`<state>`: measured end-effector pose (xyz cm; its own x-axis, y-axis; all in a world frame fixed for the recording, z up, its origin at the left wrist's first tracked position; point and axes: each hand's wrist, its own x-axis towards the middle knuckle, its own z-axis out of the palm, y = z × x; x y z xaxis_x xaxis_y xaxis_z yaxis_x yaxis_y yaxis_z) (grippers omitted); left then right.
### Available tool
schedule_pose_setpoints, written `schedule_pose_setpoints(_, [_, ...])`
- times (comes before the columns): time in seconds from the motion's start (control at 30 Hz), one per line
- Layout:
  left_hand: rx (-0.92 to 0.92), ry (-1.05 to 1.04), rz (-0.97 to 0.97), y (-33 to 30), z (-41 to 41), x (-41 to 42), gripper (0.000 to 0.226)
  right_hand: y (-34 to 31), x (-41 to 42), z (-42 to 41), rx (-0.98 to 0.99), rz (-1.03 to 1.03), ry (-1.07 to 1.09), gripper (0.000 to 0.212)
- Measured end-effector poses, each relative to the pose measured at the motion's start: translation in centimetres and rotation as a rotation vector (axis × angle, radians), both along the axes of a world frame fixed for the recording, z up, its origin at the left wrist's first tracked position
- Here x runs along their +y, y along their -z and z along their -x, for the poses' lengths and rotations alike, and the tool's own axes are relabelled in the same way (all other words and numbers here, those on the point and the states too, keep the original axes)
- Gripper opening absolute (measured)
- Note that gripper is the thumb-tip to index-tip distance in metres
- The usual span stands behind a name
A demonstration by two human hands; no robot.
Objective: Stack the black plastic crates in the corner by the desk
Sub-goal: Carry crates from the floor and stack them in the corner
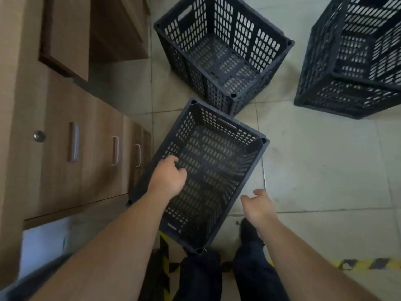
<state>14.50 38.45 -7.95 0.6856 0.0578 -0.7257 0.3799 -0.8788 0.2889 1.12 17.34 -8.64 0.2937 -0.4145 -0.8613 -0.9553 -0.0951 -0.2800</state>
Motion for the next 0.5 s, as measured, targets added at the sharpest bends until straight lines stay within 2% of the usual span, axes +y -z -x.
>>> schedule_pose_setpoints(0.37, [-0.076,0.063,-0.154,8.4,-4.2,2.3,0.068,9.3,1.4,-0.3,0.029,-0.001,0.049,0.062])
schedule_pose_setpoints(0.5, [-0.059,-0.012,-0.211,10.7,-5.6,3.2,0.063,11.3,1.7,-0.5,0.033,0.018,0.016,0.038])
